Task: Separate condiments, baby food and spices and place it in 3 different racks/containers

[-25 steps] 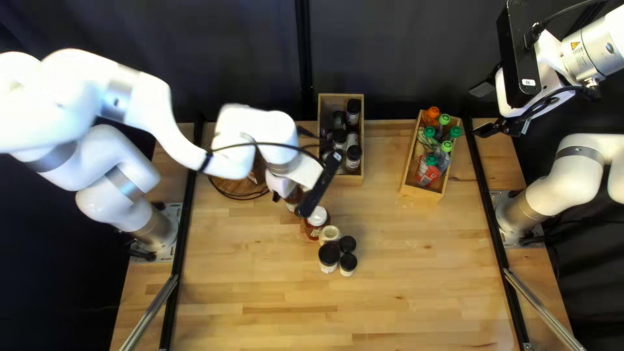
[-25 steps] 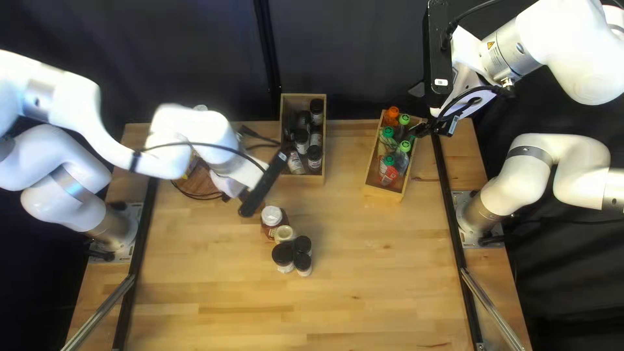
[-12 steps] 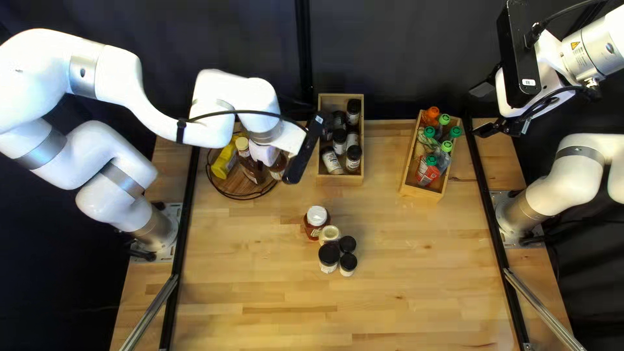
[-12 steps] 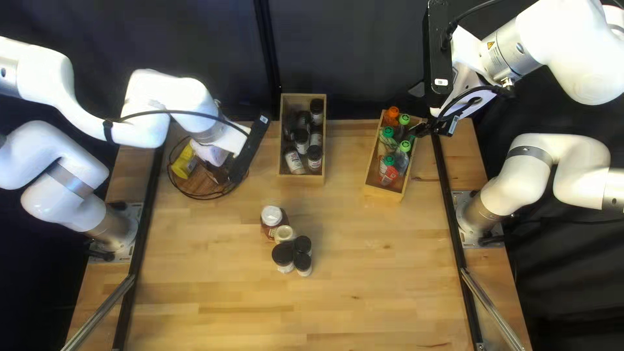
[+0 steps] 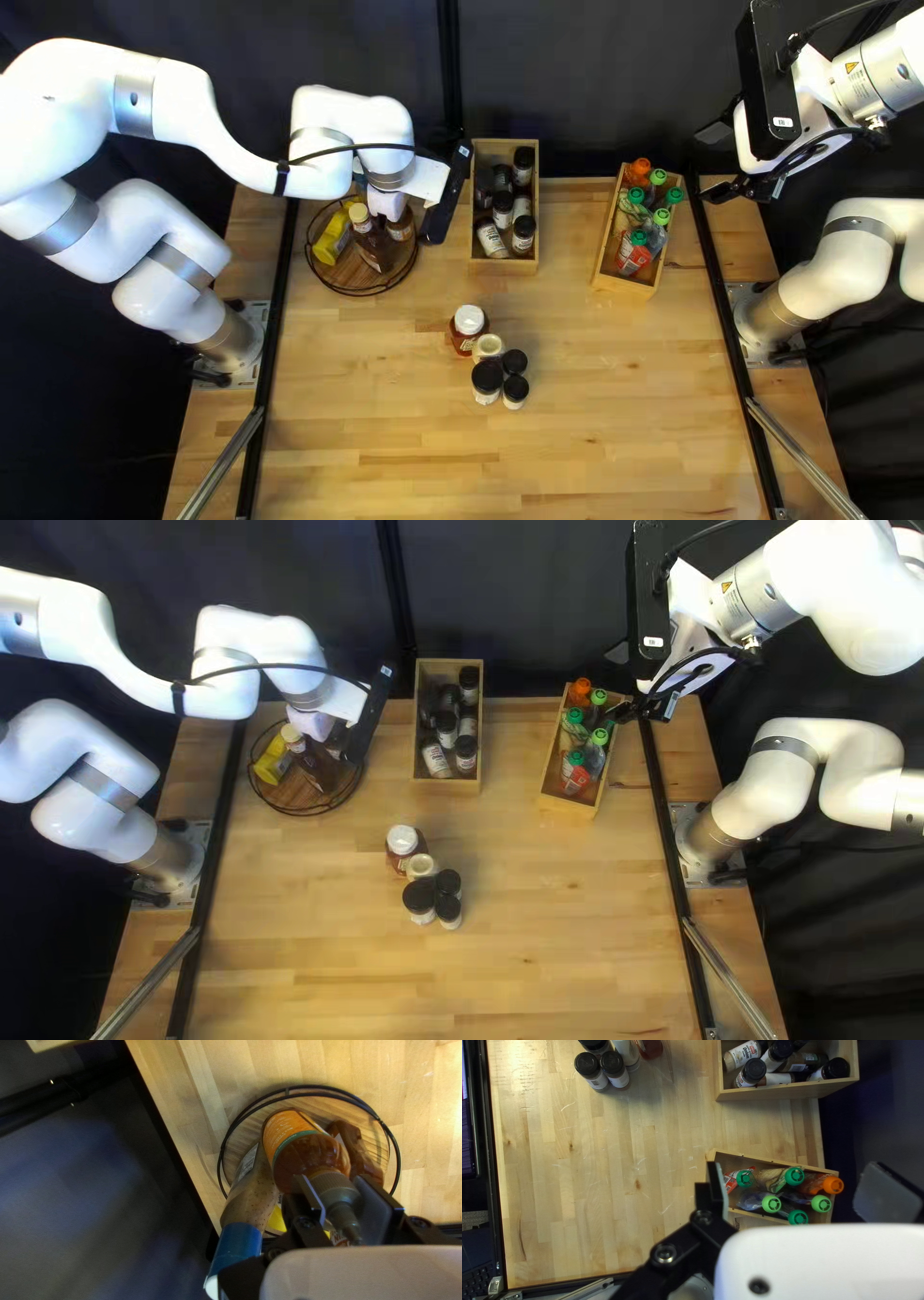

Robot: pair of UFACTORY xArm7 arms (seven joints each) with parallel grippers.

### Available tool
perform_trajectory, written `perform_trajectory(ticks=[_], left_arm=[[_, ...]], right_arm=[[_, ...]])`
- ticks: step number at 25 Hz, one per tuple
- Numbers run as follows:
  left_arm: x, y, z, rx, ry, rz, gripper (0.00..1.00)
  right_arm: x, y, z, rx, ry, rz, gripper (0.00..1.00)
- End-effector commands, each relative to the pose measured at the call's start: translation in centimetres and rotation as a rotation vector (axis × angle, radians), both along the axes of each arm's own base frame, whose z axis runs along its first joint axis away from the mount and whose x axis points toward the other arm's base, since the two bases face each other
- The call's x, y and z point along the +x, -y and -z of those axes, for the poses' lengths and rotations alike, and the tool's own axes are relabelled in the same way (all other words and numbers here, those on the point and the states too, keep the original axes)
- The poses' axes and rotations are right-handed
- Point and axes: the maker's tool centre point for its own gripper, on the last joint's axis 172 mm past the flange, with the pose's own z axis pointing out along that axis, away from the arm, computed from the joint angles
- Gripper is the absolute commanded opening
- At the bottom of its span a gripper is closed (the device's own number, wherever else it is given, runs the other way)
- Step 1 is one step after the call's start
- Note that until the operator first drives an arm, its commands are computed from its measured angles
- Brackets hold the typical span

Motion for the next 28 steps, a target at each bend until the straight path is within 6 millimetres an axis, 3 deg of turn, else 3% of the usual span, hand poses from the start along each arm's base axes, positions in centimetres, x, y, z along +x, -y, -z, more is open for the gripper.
perform_trajectory(ticks=[1, 12, 14, 15, 16, 17, 19, 20, 22, 28], left_arm=[[-0.3, -0.2, 1.0, -0.002, -0.014, -0.011, 0.0], [0.0, 0.2, 2.7, -0.032, -0.025, -0.001, 0.0], [0.0, 0.3, 3.0, -0.042, -0.022, 0.002, 0.04], [0.0, 0.3, 3.0, -0.045, -0.021, 0.003, 0.11], [0.0, 0.4, 3.1, -0.048, -0.02, 0.004, 0.12], [0.0, 0.4, 3.1, -0.05, -0.02, 0.005, 0.21], [0.1, 0.4, 3.1, -0.053, -0.017, 0.007, 0.57], [0.2, 0.4, 3.0, -0.054, -0.017, 0.007, 0.92], [0.3, 0.4, 2.9, -0.053, -0.015, 0.007, 1.0], [0.8, 1.2, 0.9, -0.041, -0.005, 0.007, 1.0]], right_arm=[[0.0, 0.0, 0.0, 0.0, 0.0, 0.0, 1.0], [0.0, 0.0, 0.0, 0.0, 0.0, 0.0, 1.0], [0.0, 0.0, 0.0, 0.0, 0.0, 0.0, 1.0], [0.0, 0.0, 0.0, 0.0, 0.0, 0.0, 1.0], [0.0, 0.0, 0.0, 0.0, 0.0, 0.0, 1.0], [0.0, 0.0, 0.0, 0.0, 0.0, 0.0, 1.0], [0.0, 0.0, 0.0, 0.0, 0.0, 0.0, 1.0], [0.0, 0.0, 0.0, 0.0, 0.0, 0.0, 1.0], [0.0, 0.0, 0.0, 0.0, 0.0, 0.0, 1.0], [0.0, 0.0, 0.0, 0.0, 0.0, 0.0, 1.0]])
